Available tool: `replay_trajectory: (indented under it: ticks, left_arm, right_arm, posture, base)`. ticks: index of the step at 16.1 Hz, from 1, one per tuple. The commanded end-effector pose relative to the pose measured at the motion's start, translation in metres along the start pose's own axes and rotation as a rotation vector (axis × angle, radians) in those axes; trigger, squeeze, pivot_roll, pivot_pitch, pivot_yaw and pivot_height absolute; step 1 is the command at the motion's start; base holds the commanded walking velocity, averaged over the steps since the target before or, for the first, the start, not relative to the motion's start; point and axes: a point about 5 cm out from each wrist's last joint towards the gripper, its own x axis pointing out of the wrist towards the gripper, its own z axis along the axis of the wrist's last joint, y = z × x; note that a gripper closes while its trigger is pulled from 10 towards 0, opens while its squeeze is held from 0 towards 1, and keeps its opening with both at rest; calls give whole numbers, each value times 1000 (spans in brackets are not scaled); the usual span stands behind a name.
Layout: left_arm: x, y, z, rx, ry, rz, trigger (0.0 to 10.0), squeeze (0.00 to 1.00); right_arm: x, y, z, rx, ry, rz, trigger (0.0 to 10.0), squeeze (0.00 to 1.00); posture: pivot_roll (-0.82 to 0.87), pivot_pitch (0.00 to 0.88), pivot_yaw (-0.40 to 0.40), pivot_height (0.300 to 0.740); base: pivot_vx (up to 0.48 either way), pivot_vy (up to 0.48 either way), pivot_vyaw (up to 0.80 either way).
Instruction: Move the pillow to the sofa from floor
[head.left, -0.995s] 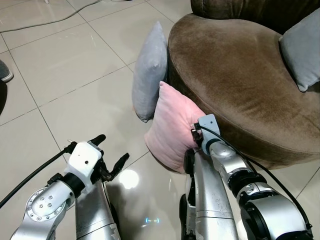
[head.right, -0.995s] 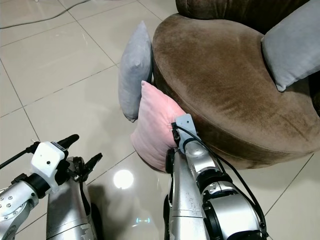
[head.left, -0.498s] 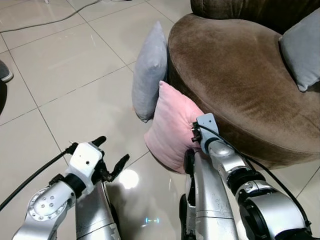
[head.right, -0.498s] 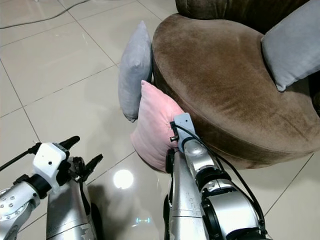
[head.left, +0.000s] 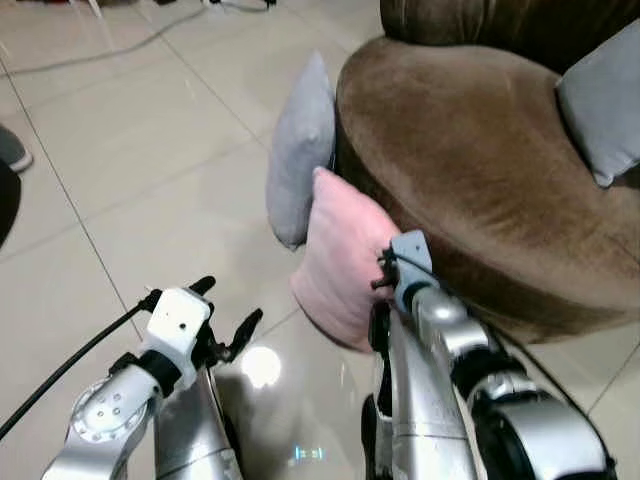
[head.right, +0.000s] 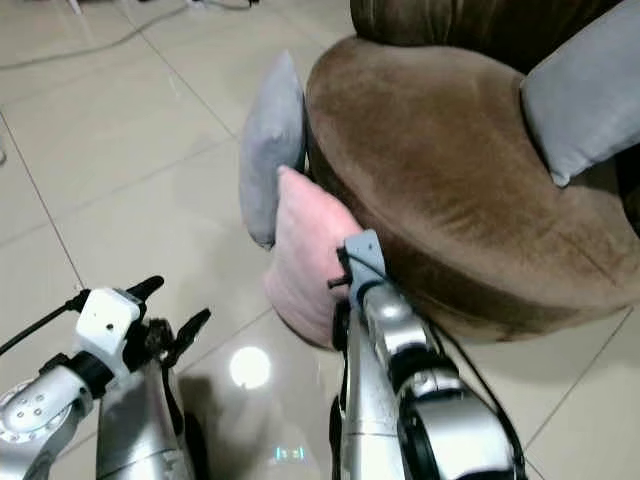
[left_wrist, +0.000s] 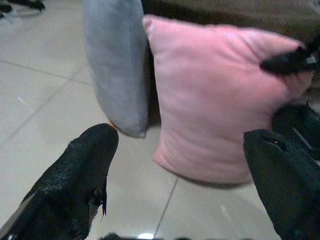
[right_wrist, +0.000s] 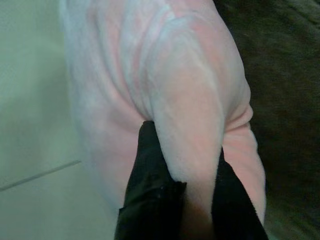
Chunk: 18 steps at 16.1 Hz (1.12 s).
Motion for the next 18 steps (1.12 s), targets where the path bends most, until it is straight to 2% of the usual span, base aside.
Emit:
replay_trajectory:
  ticks: [1, 4, 5, 6, 8, 9, 10, 11, 14, 16, 17, 18]
  left_arm:
    - [1, 1, -2, -4, 6, 30, 10000, 0]
    - [5, 6, 1, -34, -27, 108, 10000, 0]
    - [7, 8, 3, -34, -41, 161, 10000, 0]
    - [7, 9, 4, -38, -44, 172, 10000, 0]
    - [13, 9, 12, -38, -72, 192, 10000, 0]
    - [14, 8, 17, -38, -88, 190, 10000, 0]
    - [17, 9, 27, -33, -119, 213, 10000, 0]
    - [19, 12, 32, -34, -141, 235, 10000, 0]
    - [19, 18, 38, -21, -168, 293, 10000, 0]
    - [21, 22, 45, -11, -184, 306, 10000, 0]
    - [22, 23, 46, -6, -186, 307, 10000, 0]
    - [24, 24, 50, 2, -199, 307, 10000, 0]
  right_arm:
    - [-3, 3, -2, 25, -34, 36, 0, 0]
    - [-32, -5, 5, 73, -201, 102, 0, 0]
    - [-61, -16, 26, 148, -335, 126, 0, 0]
    - [-69, -19, 33, 175, -369, 129, 0, 0]
    - [-97, -33, 59, 210, -503, 54, 0, 0]
    - [-106, -38, 65, 219, -521, 15, 8824, 0]
    - [-128, -42, 85, 255, -595, -10, 10000, 0]
    - [-136, -45, 94, 264, -610, -50, 10000, 0]
    - [-134, -49, 104, 287, -616, -157, 10000, 0]
    - [-144, -63, 140, 315, -716, -249, 10000, 0]
    - [-146, -67, 146, 318, -735, -266, 10000, 0]
    - [-152, -75, 162, 319, -785, -295, 10000, 0]
  posture:
    - [-15, 44, -26, 442]
    - [-32, 0, -19, 442]
    - [-47, 0, -3, 442]
    - [-47, 0, -3, 442]
    - [-63, 0, 21, 442]
    - [-63, 0, 21, 442]
    - [-63, 0, 17, 442]
    - [-57, 0, 8, 442]
    - [-35, 0, 3, 471]
    - [-35, 0, 5, 491]
    - [-35, 0, 5, 496]
    - [-34, 0, 6, 506]
  base:
    - [0, 0, 0]
    - [0, 0, 0]
    - [0, 0, 0]
    - [0, 0, 0]
    - [0, 0, 0]
    - [0, 0, 0]
    - [0, 0, 0]
    - [0, 0, 0]
    - [0, 0, 0]
    - [0, 0, 0]
    - [0, 0, 0]
    - [0, 0, 0]
